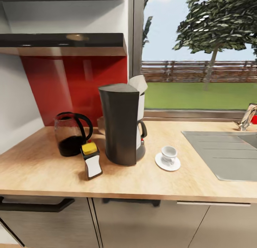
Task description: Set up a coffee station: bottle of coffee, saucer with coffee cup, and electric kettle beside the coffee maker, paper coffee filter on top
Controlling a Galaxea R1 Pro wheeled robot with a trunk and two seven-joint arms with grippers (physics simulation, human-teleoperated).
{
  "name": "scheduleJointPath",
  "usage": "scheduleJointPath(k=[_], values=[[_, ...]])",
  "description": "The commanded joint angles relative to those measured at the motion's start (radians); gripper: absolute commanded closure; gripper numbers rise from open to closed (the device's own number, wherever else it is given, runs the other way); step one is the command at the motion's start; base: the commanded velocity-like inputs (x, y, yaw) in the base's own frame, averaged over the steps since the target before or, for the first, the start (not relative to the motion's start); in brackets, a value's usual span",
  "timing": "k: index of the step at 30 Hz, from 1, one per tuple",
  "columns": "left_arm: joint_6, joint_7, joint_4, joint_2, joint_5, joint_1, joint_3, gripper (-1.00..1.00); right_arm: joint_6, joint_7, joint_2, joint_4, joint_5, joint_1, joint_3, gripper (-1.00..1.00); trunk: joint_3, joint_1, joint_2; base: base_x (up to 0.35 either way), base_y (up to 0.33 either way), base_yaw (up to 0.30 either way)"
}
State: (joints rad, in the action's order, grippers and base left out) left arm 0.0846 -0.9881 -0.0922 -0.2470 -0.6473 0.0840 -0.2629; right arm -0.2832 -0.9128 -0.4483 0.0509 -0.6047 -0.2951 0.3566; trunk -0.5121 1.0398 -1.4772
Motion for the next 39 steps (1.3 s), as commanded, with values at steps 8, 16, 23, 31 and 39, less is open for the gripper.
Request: scheduleJointPath(k=[8,16,23,31,39], values=[[0.009,-0.004,0.0,0.0,0.003,0.0,-0.011,-1.0,-0.007,-0.005,0.0,0.004,-0.007,-0.002,0.009,-1.0,-0.001,0.0,-0.001,0.1,0.095,-0.251],[0.009,-0.004,0.001,0.0,0.003,0.0,-0.013,-1.0,-0.014,0.053,0.026,0.004,-0.002,-0.001,0.013,-1.0,-0.001,0.0,-0.001,0.005,0.005,-0.139],[0.009,-0.003,0.002,0.0,0.003,0.0,-0.013,-1.0,-0.013,0.353,0.09,0.004,0.004,0.036,0.014,-1.0,-0.001,0.0,-0.001,0.0,0.0,-0.009],[0.009,-0.003,0.004,0.0,0.003,0.0,-0.013,-1.0,-0.011,0.743,0.167,0.004,0.003,0.054,0.015,-1.0,-0.001,0.0,-0.001,0.0,0.0,-0.001],[0.009,0.002,0.004,0.0,0.003,0.0,-0.013,-1.0,-0.01,0.799,0.3,0.003,0.002,0.056,0.013,-1.0,-0.001,0.0,-0.001,0.0,0.0,0.0]])
